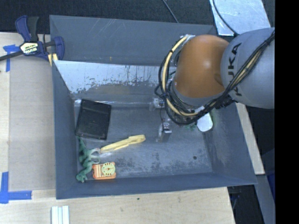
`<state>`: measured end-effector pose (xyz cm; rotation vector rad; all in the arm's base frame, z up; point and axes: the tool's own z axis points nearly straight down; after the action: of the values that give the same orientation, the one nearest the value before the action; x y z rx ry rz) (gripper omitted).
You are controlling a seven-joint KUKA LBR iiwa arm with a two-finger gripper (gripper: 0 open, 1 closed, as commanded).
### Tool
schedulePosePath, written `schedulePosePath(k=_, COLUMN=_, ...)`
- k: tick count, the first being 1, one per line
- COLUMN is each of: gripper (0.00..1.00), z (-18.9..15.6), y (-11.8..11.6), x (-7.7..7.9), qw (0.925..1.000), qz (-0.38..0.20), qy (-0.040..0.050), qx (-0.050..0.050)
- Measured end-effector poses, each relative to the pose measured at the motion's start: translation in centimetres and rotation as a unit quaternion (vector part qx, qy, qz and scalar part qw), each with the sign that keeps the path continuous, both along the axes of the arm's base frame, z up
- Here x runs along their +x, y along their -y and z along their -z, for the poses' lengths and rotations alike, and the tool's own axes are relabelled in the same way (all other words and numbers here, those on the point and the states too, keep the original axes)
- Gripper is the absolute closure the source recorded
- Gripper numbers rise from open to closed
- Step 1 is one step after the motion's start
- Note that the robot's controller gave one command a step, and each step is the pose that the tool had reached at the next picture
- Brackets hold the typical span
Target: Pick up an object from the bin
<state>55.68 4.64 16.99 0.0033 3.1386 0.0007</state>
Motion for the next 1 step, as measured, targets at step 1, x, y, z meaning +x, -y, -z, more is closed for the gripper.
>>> schedulePosePath(k=1, gripper=0.0, z=0.01, y=0.0, x=0.0, qw=1.0, qz=0.0, qy=0.0, qx=0.0)
